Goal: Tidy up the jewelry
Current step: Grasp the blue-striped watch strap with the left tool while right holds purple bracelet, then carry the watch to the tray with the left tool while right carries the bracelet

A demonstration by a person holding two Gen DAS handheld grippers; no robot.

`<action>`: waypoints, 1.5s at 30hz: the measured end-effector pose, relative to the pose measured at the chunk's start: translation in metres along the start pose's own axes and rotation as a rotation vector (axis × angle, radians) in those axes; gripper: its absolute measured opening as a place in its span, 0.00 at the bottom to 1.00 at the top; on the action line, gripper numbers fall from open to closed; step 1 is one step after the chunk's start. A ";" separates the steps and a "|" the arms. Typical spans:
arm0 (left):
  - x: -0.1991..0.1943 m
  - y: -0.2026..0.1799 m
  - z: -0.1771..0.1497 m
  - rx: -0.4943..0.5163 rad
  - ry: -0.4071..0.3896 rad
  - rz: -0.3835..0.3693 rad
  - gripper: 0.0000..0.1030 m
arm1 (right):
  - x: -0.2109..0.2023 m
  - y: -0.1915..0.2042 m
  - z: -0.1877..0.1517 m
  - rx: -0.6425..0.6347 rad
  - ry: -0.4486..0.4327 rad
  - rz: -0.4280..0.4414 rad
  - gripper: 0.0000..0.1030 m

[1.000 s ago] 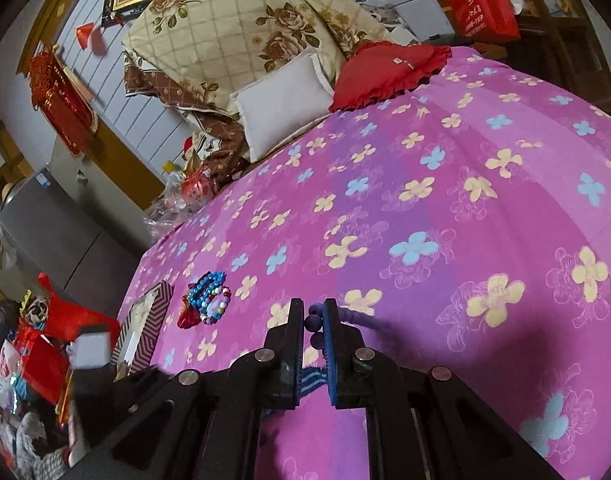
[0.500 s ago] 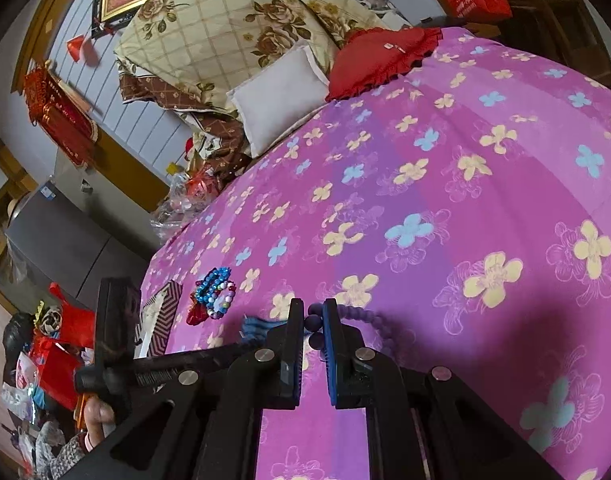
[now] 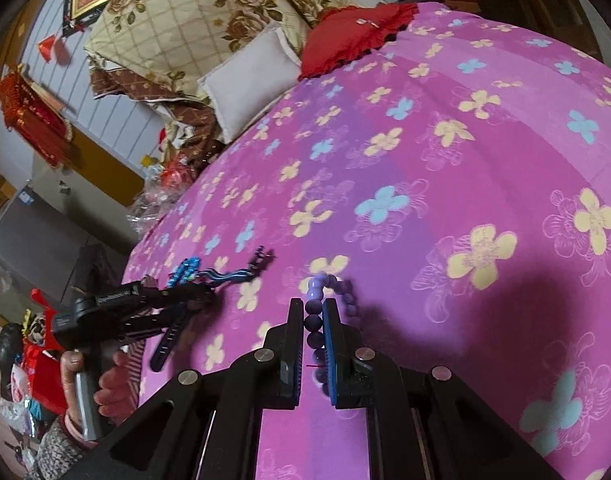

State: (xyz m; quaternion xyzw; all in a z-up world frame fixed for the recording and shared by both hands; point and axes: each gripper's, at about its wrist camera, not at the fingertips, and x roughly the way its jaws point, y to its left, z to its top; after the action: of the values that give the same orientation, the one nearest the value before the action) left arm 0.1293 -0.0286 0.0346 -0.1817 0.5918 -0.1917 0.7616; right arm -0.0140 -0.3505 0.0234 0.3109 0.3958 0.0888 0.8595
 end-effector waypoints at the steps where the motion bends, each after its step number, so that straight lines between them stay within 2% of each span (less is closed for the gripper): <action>1: 0.000 0.000 0.000 0.009 0.004 0.003 0.42 | 0.002 -0.002 0.000 0.005 0.008 -0.006 0.08; 6: 0.007 0.000 -0.002 0.018 0.035 0.007 0.42 | 0.008 -0.009 0.000 0.028 0.041 -0.019 0.08; 11: 0.007 -0.008 -0.005 0.071 0.031 0.063 0.42 | 0.011 -0.003 -0.003 -0.007 0.054 -0.043 0.17; 15: 0.010 -0.018 -0.010 0.146 0.031 0.118 0.42 | 0.011 0.006 -0.005 -0.061 0.040 -0.083 0.39; 19: 0.016 -0.027 -0.017 0.207 0.031 0.124 0.43 | 0.013 0.015 -0.009 -0.117 0.044 -0.104 0.40; 22: 0.018 -0.038 -0.024 0.271 0.014 0.123 0.54 | 0.019 0.021 -0.013 -0.158 0.060 -0.130 0.40; 24: 0.021 -0.044 -0.030 0.315 0.013 0.128 0.56 | 0.023 0.025 -0.017 -0.184 0.070 -0.149 0.40; 31: 0.034 -0.062 -0.050 0.482 -0.030 0.258 0.59 | 0.035 0.045 -0.032 -0.289 0.098 -0.172 0.40; 32: 0.037 -0.066 -0.054 0.512 -0.035 0.293 0.59 | 0.037 0.048 -0.035 -0.308 0.099 -0.177 0.40; 33: 0.040 -0.069 -0.056 0.535 -0.037 0.327 0.53 | 0.038 0.051 -0.037 -0.322 0.097 -0.185 0.40; 34: 0.041 -0.072 -0.058 0.550 -0.051 0.359 0.37 | 0.039 0.054 -0.039 -0.338 0.092 -0.199 0.40; 36: 0.040 -0.073 -0.058 0.532 -0.031 0.331 0.37 | 0.040 0.056 -0.042 -0.355 0.083 -0.212 0.40; 39: 0.037 -0.077 -0.066 0.564 -0.067 0.377 0.37 | 0.040 0.057 -0.043 -0.371 0.070 -0.223 0.40; 41: 0.031 -0.078 -0.072 0.559 -0.077 0.365 0.37 | 0.042 0.058 -0.044 -0.385 0.059 -0.264 0.27; 43: 0.019 -0.078 -0.079 0.542 -0.097 0.335 0.37 | 0.043 0.057 -0.042 -0.381 0.054 -0.283 0.08; 45: 0.001 -0.078 -0.087 0.525 -0.125 0.307 0.37 | 0.041 0.053 -0.039 -0.338 0.051 -0.257 0.08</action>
State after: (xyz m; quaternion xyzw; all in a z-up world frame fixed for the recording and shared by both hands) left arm 0.0386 -0.1008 0.0525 0.1013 0.4947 -0.2095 0.8373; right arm -0.0100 -0.2740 0.0107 0.1071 0.4333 0.0513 0.8934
